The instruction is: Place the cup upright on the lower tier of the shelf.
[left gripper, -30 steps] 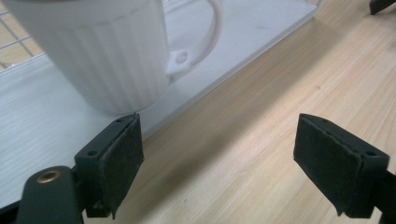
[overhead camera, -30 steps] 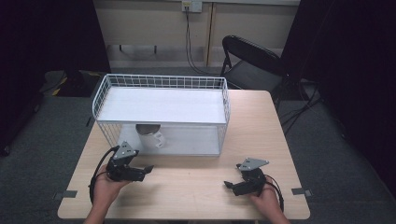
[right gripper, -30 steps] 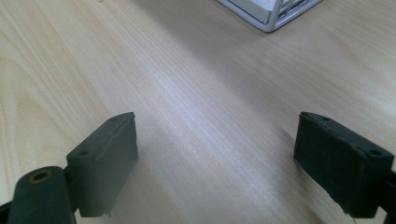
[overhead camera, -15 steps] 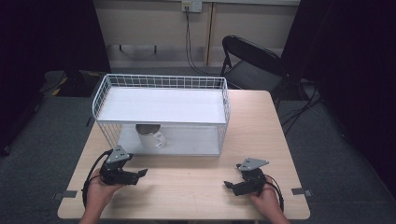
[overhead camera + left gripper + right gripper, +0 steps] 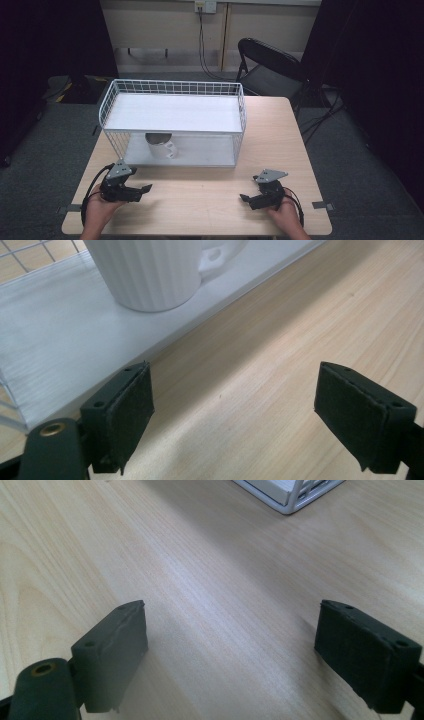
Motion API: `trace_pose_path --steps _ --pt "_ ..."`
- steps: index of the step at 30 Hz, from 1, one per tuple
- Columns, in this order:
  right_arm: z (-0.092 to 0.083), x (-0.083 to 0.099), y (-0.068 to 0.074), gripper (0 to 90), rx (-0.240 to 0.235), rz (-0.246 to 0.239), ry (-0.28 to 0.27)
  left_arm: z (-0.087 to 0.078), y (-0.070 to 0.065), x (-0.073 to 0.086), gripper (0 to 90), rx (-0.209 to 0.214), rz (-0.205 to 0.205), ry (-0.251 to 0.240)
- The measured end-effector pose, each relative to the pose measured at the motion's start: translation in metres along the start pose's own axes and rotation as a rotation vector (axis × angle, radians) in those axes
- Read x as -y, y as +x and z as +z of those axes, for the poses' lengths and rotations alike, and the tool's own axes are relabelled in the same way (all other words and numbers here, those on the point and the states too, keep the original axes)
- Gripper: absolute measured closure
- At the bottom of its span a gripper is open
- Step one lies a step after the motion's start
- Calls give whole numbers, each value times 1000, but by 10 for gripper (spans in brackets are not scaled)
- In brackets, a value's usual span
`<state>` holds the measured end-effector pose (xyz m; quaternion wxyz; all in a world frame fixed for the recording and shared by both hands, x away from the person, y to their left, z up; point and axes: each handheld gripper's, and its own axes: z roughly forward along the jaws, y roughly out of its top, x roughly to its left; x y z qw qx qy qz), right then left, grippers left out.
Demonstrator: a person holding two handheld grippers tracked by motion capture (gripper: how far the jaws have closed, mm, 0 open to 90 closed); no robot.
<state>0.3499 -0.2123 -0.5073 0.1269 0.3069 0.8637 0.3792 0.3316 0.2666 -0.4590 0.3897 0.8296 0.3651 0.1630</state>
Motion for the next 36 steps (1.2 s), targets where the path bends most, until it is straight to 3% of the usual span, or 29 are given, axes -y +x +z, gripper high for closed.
trace_pose_path --steps 36 --pt "0 0 0 126 0 0 0 -14 15 31 152 26 -7 13"
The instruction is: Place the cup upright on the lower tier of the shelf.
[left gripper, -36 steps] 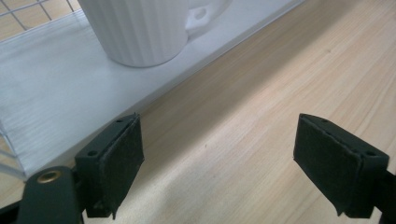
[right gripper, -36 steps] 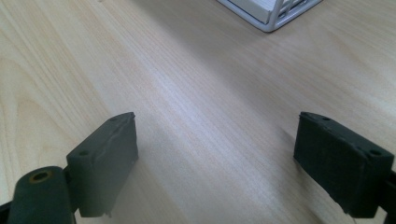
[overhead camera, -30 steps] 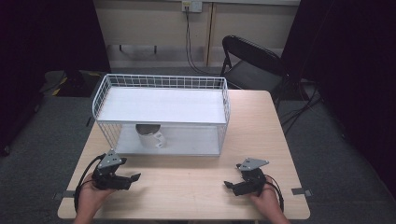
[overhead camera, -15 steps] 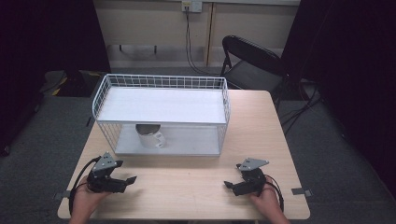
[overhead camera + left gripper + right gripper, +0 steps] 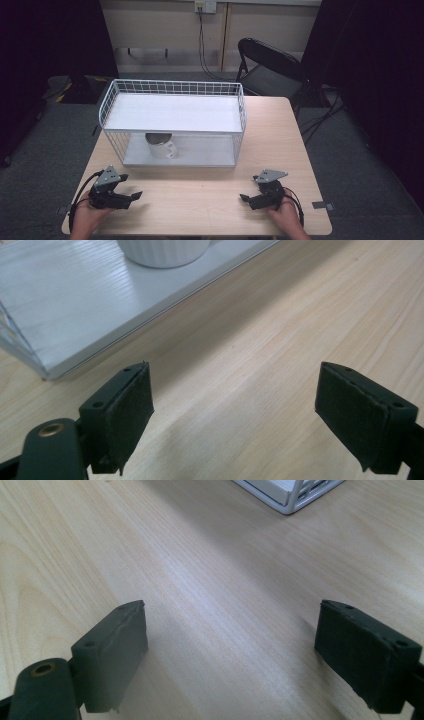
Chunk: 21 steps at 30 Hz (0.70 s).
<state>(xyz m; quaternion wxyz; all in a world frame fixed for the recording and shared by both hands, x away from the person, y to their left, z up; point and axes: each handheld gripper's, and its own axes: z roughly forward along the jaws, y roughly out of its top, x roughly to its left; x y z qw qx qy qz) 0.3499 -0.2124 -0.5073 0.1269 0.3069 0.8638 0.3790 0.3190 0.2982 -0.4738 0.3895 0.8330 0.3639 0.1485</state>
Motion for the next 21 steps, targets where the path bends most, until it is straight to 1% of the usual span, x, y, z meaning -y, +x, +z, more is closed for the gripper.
trace_pose_path --steps 5,10,12,15,19,21 --pt "0 0 0 126 0 0 0 -4 6 7 151 -9 -9 3" --pt "0 0 0 126 -2 -1 0 -5 10 13 151 -18 -20 15" --pt "0 0 0 126 -2 -1 0 -6 11 14 150 -23 -14 18" --pt "0 0 0 126 -2 -1 0 -7 11 16 151 -19 -14 7" --pt "0 0 0 126 -2 -2 0 -7 12 19 151 -18 -14 15" --pt "0 0 0 126 -2 -2 0 -7 13 20 151 -18 -15 10"
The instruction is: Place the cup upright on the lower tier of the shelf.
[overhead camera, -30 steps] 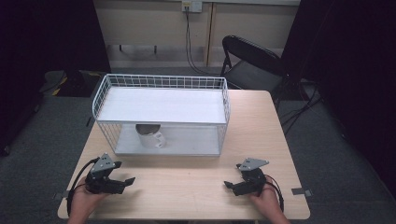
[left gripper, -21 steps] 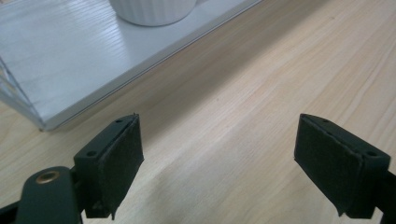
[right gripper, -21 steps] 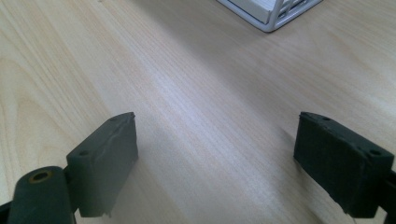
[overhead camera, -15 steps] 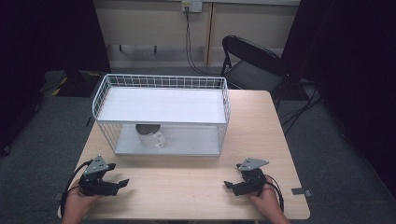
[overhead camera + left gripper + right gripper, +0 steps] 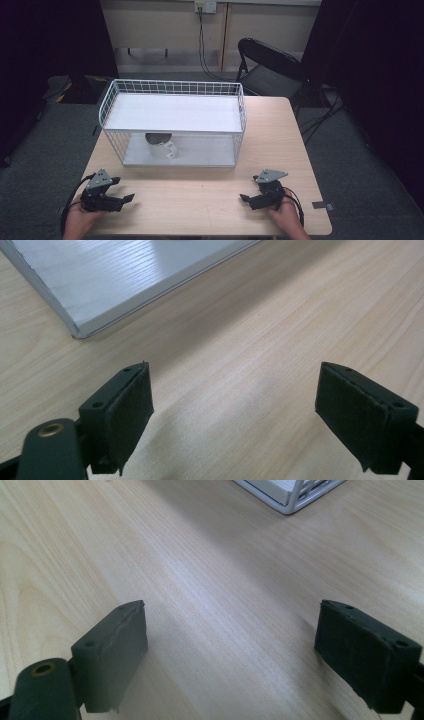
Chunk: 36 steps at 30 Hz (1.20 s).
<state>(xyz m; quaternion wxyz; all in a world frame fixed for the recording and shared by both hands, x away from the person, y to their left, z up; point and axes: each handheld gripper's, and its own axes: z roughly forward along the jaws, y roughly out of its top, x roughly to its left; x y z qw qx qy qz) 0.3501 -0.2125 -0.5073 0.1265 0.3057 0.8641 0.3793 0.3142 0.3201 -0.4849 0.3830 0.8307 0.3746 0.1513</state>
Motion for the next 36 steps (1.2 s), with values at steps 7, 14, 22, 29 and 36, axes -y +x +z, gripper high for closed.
trace_pose_path --steps 7,14,22,29,36 --pt "0 0 0 126 0 0 0 -1 2 3 150 -10 7 9" --pt "0 0 0 126 0 0 0 -2 3 7 147 -18 10 17" --pt "0 0 0 126 0 0 0 1 4 10 145 -18 7 32" --pt "0 0 0 126 0 -1 0 4 4 13 142 -21 9 49" --pt "0 0 0 126 0 0 0 7 3 14 137 -25 13 63"
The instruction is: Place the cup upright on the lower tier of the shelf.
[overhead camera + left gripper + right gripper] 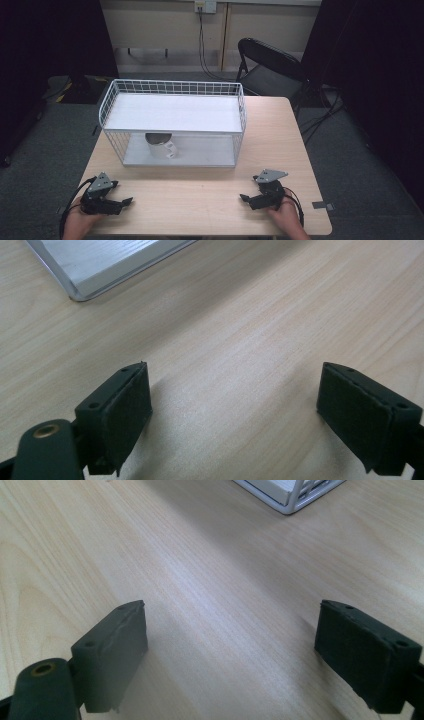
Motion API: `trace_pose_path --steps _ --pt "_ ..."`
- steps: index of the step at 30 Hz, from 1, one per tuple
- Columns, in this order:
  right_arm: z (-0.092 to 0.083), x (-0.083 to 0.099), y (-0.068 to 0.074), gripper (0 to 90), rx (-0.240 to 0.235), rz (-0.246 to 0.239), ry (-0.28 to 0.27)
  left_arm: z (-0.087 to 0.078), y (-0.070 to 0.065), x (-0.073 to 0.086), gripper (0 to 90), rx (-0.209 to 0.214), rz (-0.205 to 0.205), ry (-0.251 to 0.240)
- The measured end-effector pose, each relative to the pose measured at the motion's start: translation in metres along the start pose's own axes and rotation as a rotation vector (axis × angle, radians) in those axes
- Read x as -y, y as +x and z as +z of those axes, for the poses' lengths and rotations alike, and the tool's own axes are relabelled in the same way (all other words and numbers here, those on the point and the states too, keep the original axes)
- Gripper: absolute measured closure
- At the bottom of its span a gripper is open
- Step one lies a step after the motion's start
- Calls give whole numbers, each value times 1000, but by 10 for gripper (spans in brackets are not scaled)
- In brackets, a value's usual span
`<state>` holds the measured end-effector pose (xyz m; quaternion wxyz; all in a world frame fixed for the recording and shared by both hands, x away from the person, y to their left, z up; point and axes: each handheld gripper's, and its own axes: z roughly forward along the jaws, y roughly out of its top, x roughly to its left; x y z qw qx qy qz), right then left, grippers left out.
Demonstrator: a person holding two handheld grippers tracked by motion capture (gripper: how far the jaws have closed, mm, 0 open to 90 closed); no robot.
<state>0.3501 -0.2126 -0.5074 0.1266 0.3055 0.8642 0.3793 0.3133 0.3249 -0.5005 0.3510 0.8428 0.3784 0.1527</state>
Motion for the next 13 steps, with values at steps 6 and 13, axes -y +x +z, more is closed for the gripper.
trace_pose_path --steps 6,13 --pt "0 0 0 126 0 0 0 1 0 2 119 -5 1 -16" --pt "0 0 0 126 0 0 0 2 -1 3 105 -7 -6 -27"
